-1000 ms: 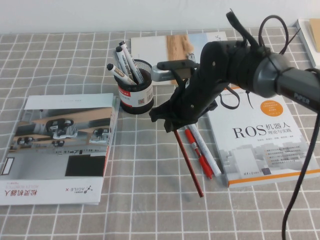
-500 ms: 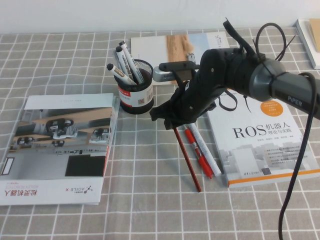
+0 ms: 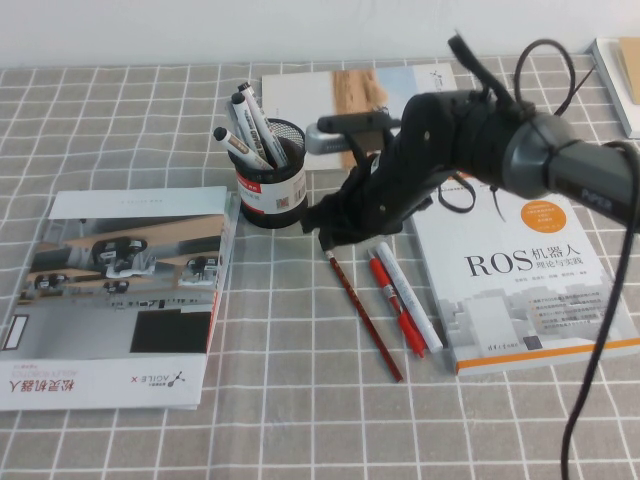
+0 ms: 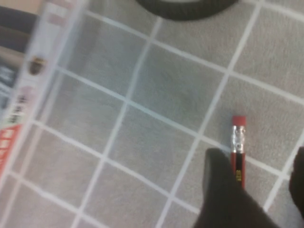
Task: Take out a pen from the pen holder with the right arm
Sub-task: 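Take a marker out of the pen holder and lay it on the table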
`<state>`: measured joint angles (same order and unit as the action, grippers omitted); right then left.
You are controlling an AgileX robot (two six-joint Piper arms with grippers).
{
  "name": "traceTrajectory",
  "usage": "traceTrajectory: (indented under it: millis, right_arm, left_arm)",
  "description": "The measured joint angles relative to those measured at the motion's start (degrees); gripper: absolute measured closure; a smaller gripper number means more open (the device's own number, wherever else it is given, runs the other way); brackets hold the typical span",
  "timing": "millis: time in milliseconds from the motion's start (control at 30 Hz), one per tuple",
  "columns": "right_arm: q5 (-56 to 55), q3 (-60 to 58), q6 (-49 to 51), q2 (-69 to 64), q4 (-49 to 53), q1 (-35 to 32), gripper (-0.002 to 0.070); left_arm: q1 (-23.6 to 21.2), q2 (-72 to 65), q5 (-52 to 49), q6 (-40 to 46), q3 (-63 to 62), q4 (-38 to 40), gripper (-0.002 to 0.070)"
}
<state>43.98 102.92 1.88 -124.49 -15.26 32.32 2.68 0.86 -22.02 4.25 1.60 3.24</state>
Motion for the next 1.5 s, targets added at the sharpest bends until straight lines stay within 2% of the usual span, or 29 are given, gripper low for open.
traceTrajectory:
  millis: [133, 200, 333, 467, 867, 1300, 1500]
  right_arm:
    - [1.1, -0.1, 0.0, 4.5, 2.4, 1.1, 0.0425]
    - [2.3, -0.3, 0.0, 8.0, 4.2, 2.2, 0.0466]
    - [2.9, -4.2, 0.0, 16.5, 7.2, 4.6, 0.0620]
    - [2.6, -11.2, 0.0, 25.8, 8.8, 6.2, 0.0675]
    - [16.3, -19.1, 0.0, 44.1, 9.2, 6.4, 0.0688]
    - [12.8, -40.4, 0.0, 66.9, 8.8, 6.4, 0.0688]
    - [15.8, -50.0, 0.0, 74.2, 7.9, 6.4, 0.0688]
  left_arm:
    - [0.0, 0.0, 0.0, 0.0, 0.0, 0.0, 0.0680]
    - [0.0, 0.0, 0.0, 0.0, 0.0, 0.0, 0.0680]
    - [0.0, 0.0, 0.0, 0.0, 0.0, 0.0, 0.0680]
    - [0.0, 0.0, 0.0, 0.0, 0.0, 0.0, 0.0680]
    - [0.0, 0.0, 0.0, 0.0, 0.0, 0.0, 0.0680]
    - [0.0, 0.0, 0.0, 0.0, 0.0, 0.0, 0.0680]
    - [0.0, 0.0, 0.0, 0.0, 0.0, 0.0, 0.0680]
